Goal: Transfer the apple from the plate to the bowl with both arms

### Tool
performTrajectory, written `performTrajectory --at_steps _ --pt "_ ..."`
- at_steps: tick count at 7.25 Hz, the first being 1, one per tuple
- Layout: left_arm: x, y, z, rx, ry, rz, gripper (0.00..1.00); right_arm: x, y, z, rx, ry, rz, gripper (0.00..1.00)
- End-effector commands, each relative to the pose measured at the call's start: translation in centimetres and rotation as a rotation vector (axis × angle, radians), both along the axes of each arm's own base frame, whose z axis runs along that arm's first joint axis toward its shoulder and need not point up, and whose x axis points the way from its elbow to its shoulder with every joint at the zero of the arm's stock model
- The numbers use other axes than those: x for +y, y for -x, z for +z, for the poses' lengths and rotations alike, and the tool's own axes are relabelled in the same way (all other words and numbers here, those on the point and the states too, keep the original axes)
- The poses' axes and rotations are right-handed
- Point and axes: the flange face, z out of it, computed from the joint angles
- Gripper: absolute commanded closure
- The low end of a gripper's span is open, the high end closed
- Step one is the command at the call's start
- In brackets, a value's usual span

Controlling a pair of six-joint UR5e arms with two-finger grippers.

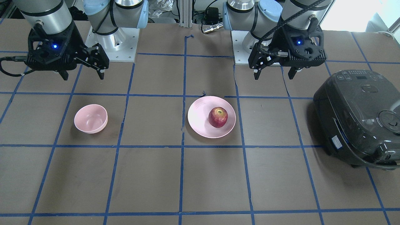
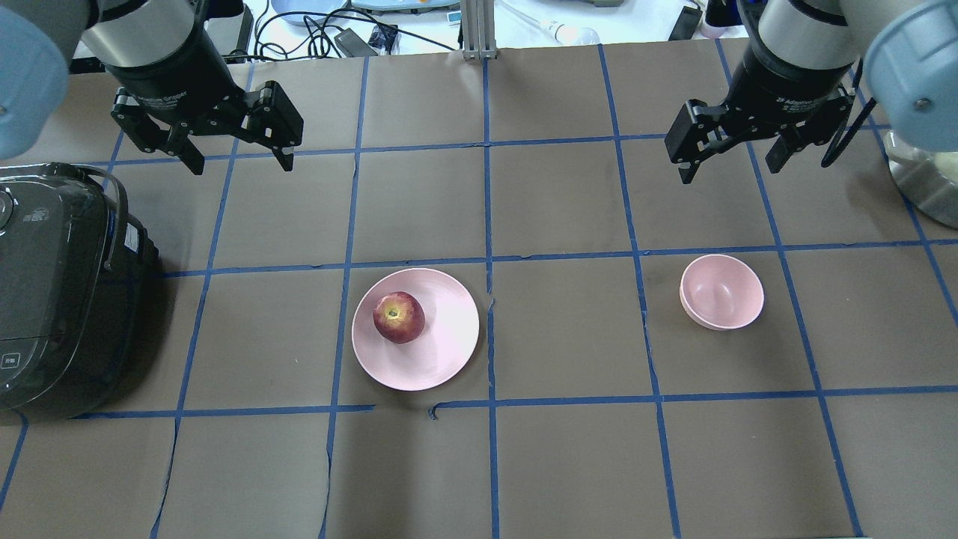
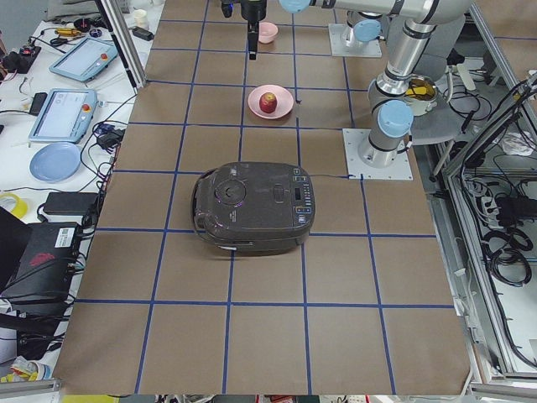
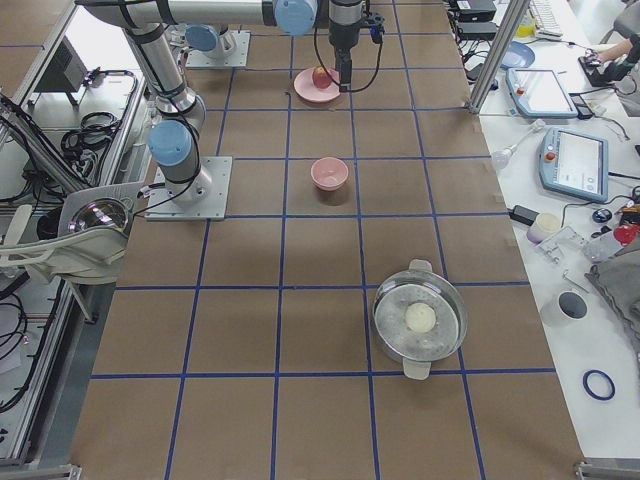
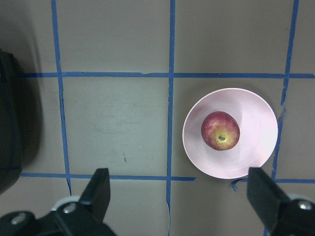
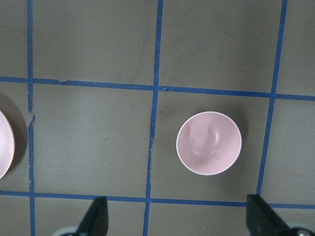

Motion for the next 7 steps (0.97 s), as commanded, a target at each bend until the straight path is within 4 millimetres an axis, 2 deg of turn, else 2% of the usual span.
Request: performTrajectory --at_steps 1,7 --pt "0.02 0.01 -0.07 0.002 0.000 -0.002 0.00 -0.06 0.00 0.16 0.000 0.007 0.000 0.00" --pt "0.15 -0.14 0.08 0.002 0.003 0.001 0.00 -0.23 0.08 0.26 0.001 0.016 0.000 0.00"
